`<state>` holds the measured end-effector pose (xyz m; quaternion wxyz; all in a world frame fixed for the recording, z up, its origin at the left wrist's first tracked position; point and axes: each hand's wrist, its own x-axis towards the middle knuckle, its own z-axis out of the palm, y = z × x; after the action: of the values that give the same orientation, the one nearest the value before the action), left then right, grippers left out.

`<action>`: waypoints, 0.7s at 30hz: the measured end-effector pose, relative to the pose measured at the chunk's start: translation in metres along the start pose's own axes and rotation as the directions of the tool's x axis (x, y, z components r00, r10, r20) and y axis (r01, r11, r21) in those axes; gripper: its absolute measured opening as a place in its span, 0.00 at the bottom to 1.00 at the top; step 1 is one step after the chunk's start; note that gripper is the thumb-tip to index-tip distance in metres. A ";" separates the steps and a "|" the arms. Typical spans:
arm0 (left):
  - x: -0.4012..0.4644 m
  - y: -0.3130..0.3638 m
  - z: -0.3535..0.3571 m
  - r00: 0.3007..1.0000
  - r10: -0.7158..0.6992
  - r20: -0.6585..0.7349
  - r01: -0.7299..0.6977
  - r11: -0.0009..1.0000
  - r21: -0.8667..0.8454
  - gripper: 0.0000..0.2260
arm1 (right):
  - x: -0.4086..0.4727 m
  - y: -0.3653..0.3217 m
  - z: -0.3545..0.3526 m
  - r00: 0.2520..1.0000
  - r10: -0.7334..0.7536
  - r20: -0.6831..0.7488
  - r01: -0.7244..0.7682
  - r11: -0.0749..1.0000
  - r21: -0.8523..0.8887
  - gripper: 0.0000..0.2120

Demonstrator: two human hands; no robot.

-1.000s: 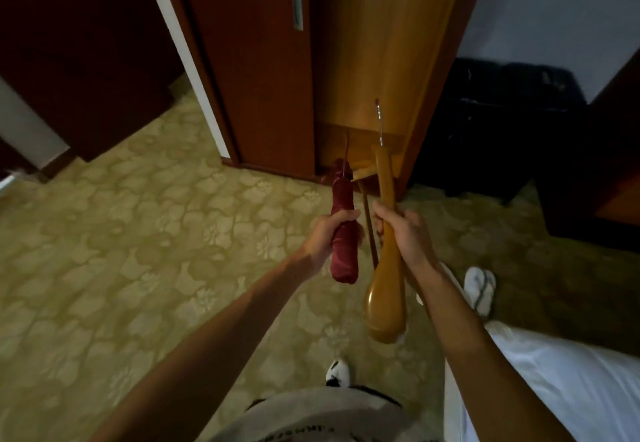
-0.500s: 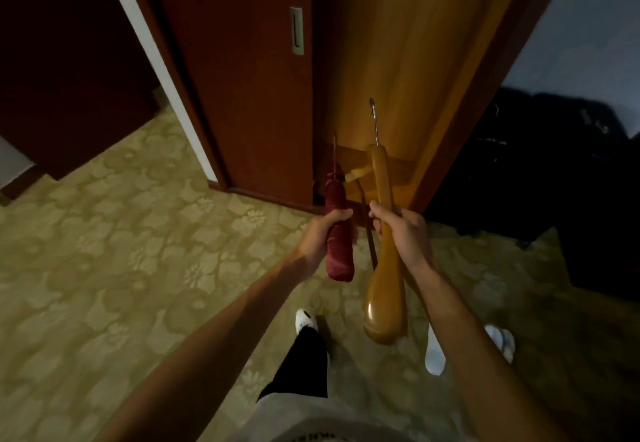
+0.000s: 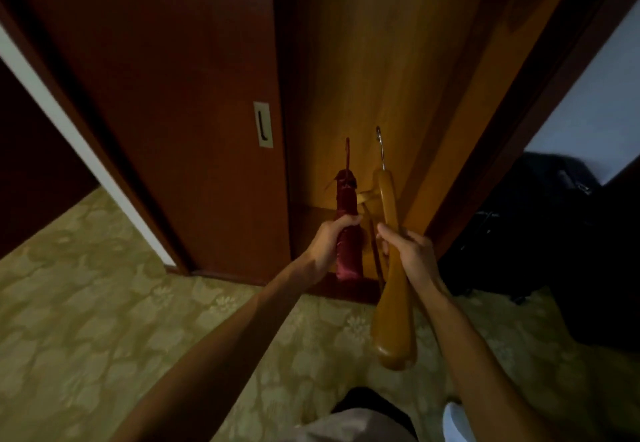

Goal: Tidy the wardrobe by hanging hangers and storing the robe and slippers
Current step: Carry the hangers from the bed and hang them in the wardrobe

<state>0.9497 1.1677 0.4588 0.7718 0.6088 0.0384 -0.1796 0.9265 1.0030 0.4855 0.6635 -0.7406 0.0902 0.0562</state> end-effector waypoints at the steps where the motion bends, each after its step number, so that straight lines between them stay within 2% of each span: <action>1: 0.016 0.013 -0.005 1.000 0.005 0.008 -0.005 1.000 0.016 0.18 | 0.017 -0.010 0.003 1.000 -0.021 -0.002 0.021 1.000 -0.004 0.12; 5: 0.078 0.071 -0.022 0.998 0.047 0.046 -0.051 0.996 0.077 0.13 | 0.091 -0.056 0.021 0.997 -0.078 -0.008 0.078 0.997 -0.008 0.09; 10: 0.156 0.151 -0.046 0.985 0.167 0.043 -0.172 0.971 0.165 0.15 | 0.184 -0.119 0.043 0.984 -0.178 -0.010 0.179 0.984 0.013 0.07; 16: 0.231 0.268 -0.064 0.942 0.334 0.037 -0.332 0.910 0.248 0.14 | 0.287 -0.208 0.068 0.958 -0.286 0.021 0.282 0.954 0.105 0.16; 19: 0.259 0.326 -0.063 0.915 0.399 0.054 -0.395 0.865 0.310 0.16 | 0.329 -0.255 0.072 0.939 -0.344 0.018 0.339 0.933 0.117 0.10; 21: 0.275 0.359 -0.062 0.903 0.424 0.069 -0.421 0.843 0.334 0.16 | 0.350 -0.285 0.073 0.920 -0.393 0.013 0.389 0.914 0.119 0.11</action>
<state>1.3323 1.2326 0.6987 0.6749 0.7271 -0.1253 -0.0071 1.3306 1.0841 0.6836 0.7041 -0.7033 -0.0687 -0.0692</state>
